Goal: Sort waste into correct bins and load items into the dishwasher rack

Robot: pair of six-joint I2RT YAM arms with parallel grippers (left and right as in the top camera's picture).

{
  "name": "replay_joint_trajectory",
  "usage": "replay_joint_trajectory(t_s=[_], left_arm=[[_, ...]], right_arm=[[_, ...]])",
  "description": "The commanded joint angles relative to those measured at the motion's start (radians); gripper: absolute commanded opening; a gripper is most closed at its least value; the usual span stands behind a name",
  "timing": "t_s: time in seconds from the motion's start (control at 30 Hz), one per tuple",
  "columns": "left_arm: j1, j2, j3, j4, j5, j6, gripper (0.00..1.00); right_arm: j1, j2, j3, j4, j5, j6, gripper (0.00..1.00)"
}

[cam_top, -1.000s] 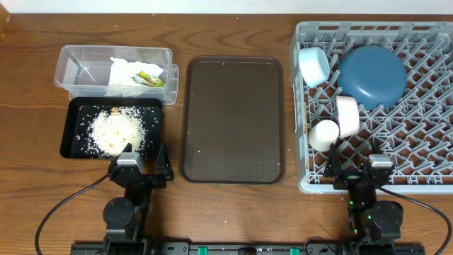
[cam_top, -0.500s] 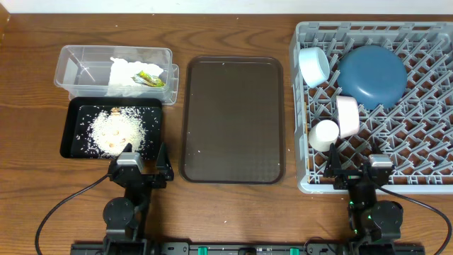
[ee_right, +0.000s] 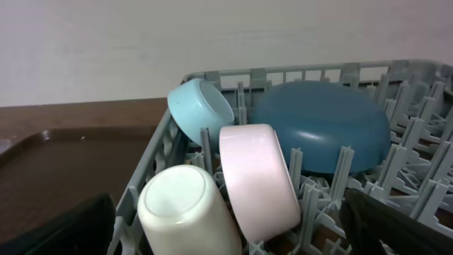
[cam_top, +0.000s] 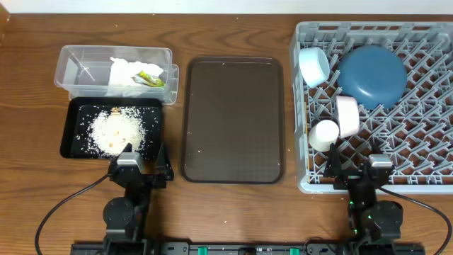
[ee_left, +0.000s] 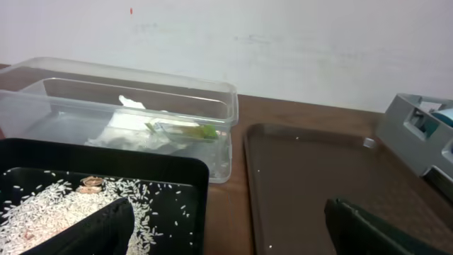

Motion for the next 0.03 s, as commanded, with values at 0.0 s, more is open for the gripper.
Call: replay_joint_trajectory(t_s=[0.0], left_arm=[[0.007, -0.006, -0.011, -0.043, 0.006, 0.009, 0.89]], right_arm=[[-0.010, -0.007, -0.003, -0.002, -0.004, -0.009, 0.99]])
